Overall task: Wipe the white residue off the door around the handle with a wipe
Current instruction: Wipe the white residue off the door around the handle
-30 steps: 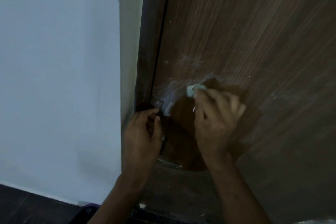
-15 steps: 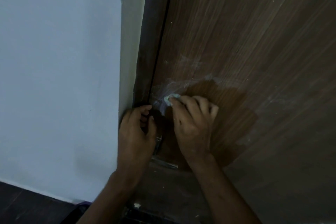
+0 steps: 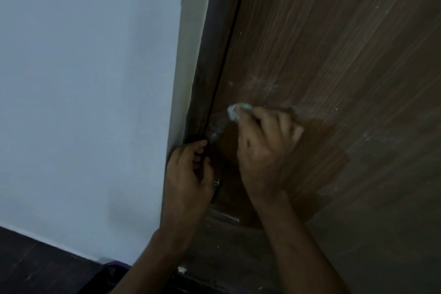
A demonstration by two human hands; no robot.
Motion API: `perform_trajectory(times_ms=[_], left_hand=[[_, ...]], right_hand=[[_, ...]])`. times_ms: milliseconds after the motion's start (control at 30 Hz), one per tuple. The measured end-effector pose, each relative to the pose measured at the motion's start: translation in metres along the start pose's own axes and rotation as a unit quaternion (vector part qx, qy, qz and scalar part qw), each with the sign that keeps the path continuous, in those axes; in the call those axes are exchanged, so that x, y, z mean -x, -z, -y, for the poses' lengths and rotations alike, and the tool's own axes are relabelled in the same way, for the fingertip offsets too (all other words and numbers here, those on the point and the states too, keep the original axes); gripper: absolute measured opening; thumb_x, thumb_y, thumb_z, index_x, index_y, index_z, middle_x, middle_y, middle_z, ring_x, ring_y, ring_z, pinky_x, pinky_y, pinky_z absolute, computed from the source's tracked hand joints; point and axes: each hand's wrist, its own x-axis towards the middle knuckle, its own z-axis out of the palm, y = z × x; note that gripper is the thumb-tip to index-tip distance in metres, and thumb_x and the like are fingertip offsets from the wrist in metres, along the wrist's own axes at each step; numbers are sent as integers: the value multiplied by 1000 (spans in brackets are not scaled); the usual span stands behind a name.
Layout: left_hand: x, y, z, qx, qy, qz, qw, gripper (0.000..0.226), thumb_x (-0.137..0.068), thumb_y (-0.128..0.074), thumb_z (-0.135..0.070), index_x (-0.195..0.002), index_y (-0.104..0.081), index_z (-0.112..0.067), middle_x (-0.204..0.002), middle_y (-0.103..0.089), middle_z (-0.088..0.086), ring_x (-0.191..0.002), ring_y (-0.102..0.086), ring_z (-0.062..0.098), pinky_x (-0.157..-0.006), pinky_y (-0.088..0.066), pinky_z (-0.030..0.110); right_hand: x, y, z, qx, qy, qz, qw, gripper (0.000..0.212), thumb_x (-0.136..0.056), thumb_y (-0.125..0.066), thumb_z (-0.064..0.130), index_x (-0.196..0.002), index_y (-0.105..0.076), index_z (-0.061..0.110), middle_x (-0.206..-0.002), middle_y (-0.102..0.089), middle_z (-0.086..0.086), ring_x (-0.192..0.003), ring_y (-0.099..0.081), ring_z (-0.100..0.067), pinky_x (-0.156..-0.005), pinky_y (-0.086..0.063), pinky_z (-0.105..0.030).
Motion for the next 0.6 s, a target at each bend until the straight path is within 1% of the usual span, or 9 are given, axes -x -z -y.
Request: perform_trajectory(times_ms=[67,100,167,233,300,367,433,533,600], left_hand=[[1,1,-2,6,9,-3,1000,39,-91,-66,-6,-126,-60,-22,-111,-58,-10,-99,-59,-2,-85,-43,1],[2,1,-4,12,13,-4,1000,40,-91,-66,-6,-126,-60,-23,-111,-57,-11,-100,-59,-4,-84,-43,1],[3,2,-7,17,16,-8,1000,40,-91,-65,-8,-127,-59,-25,-111,-57,-13,-102,-57,-7,-86,-41,0],[4,4,-6,11,11,-12,1000,39,-91,-64,-8,-126,-59,-24,-114,-58,-11,-104,-55,-8,-90,-39,1],[5,5,-4,5,8,-16,1000,39,-90,-63,-3,-124,-61,-22,-115,-60,-7,-103,-55,-7,-91,-38,0],[5,6,-5,1,6,-22,1000,38,-89,-63,-1,-120,-62,-23,-114,-61,-6,-100,-56,-4,-91,-38,1],[3,5,-8,-3,3,-20,1000,41,-87,-63,0,-120,-62,-24,-113,-60,-9,-101,-57,-2,-90,-40,2],[-5,4,-13,9,9,-12,1000,43,-88,-63,0,-122,-62,-25,-112,-59,-12,-103,-58,-3,-86,-41,1],[-12,3,-18,17,-1,-20,1000,42,-88,-62,1,-121,-62,-24,-112,-60,-11,-103,-58,-1,-87,-41,1]], right_hand=[[-13,-2,3,4,-29,-52,998,15,-100,-63,24,-109,-75,22,-100,-68,4,-94,-56,-19,-78,-37,-42],[-9,-4,7,3,-16,-36,999,16,-100,-63,23,-110,-75,22,-102,-68,3,-94,-56,-20,-78,-36,-41],[14,-8,19,-12,56,64,996,17,-96,-64,19,-112,-72,19,-109,-68,1,-97,-57,-23,-80,-34,-41],[42,-13,25,-28,130,153,979,16,-88,-73,18,-104,-72,16,-109,-69,-2,-95,-63,-26,-79,-36,-40],[58,-15,22,-32,145,179,973,16,-83,-78,19,-97,-73,15,-106,-70,-3,-92,-66,-26,-78,-37,-40],[55,-14,19,-33,115,165,979,19,-86,-77,21,-104,-72,17,-109,-69,0,-96,-62,-23,-81,-36,-40],[38,-12,16,-33,67,104,992,17,-92,-72,21,-109,-72,18,-109,-69,2,-98,-58,-20,-82,-34,-40],[5,-12,13,-27,10,2,1000,13,-97,-67,23,-108,-75,22,-102,-70,5,-96,-56,-18,-81,-34,-39],[-5,-15,17,-31,-6,-17,999,13,-98,-67,22,-108,-74,21,-103,-70,5,-95,-56,-18,-80,-35,-39]])
